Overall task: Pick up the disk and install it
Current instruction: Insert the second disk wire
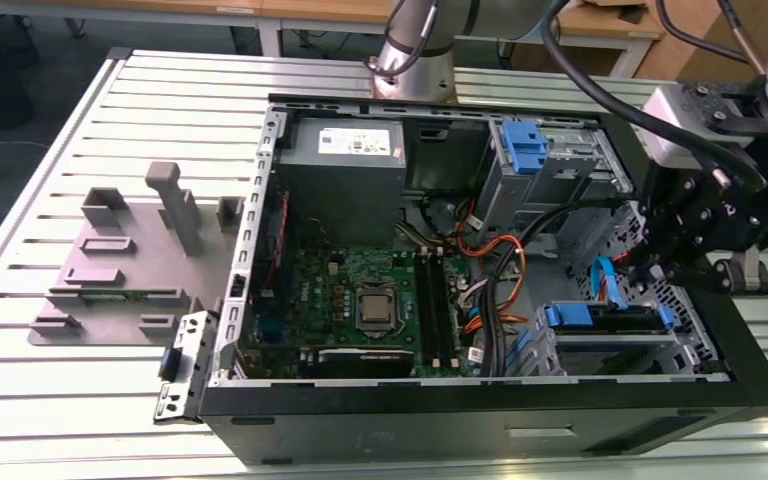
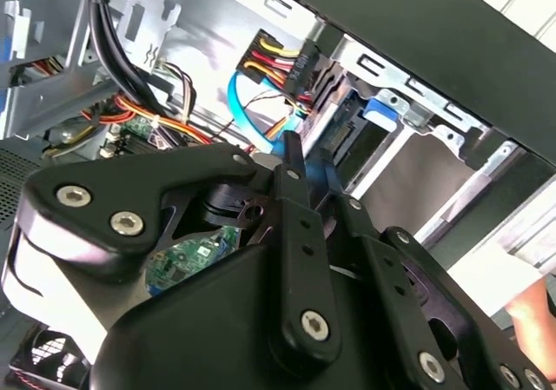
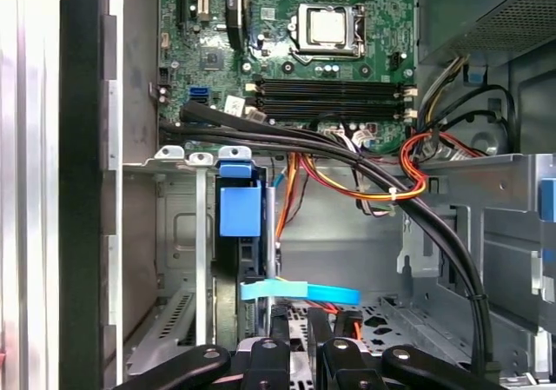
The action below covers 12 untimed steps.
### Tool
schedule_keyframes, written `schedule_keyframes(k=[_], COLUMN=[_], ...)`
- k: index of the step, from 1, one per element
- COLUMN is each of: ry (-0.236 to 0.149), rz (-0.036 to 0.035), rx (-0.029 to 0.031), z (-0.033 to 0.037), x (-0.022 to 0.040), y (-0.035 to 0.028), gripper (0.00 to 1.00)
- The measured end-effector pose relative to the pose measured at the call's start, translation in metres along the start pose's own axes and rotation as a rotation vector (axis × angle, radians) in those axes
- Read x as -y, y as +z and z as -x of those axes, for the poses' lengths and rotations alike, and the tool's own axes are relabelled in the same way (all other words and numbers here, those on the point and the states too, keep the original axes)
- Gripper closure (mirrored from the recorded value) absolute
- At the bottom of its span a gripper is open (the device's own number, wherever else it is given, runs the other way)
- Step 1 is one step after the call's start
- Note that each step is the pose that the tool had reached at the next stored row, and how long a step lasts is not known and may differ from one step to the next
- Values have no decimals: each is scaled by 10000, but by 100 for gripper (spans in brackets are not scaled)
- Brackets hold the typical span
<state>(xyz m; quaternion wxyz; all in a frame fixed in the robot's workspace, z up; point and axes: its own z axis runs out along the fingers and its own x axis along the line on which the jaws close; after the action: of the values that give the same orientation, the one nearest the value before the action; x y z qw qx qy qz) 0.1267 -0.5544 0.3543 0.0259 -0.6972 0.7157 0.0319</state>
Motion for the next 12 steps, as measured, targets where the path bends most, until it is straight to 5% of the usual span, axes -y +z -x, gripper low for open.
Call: schedule_keyframes(k=[12], ry=[60], rz=[-6], rx=[1], z=[88], x=[16], y=[18], gripper=[77])
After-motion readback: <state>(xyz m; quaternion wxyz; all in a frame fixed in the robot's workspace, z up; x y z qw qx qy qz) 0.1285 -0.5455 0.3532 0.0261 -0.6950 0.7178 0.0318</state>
